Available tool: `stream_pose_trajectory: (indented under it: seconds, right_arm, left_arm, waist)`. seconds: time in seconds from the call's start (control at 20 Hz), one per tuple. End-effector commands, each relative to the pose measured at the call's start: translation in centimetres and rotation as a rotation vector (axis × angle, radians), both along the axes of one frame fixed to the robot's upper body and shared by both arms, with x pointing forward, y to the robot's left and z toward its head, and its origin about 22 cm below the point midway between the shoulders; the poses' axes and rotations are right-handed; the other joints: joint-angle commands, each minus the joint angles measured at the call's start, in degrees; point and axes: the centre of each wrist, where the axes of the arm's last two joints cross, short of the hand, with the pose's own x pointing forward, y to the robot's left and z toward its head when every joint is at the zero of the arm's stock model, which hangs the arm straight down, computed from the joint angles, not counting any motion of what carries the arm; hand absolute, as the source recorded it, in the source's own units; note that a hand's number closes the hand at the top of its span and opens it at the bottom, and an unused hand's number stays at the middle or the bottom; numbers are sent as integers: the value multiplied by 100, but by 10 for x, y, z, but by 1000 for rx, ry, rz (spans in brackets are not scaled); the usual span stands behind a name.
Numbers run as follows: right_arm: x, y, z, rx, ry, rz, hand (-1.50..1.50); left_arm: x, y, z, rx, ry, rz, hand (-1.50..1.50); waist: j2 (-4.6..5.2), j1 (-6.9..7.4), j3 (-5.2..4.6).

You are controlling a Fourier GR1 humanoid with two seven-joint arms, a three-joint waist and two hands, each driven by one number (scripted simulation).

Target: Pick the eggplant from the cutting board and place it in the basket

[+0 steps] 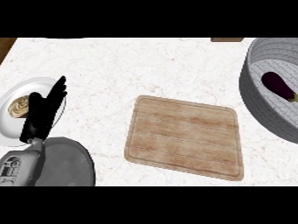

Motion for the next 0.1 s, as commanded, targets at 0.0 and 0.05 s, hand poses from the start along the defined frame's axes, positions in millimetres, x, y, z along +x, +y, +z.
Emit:
stream_pose_trajectory:
  seconds: [0.0,0.05]
  right_arm:
    - [-49,-38,2,19,-11,-14,-150]
    - [-63,-44,7,16,-33,-4,-150]
  left_arm:
    - [3,-13,-11,-12,8,-3,0]
    - [-4,12,3,12,-1,13,0]
  waist:
    - [12,-7,2]
    - [-12,-22,0]
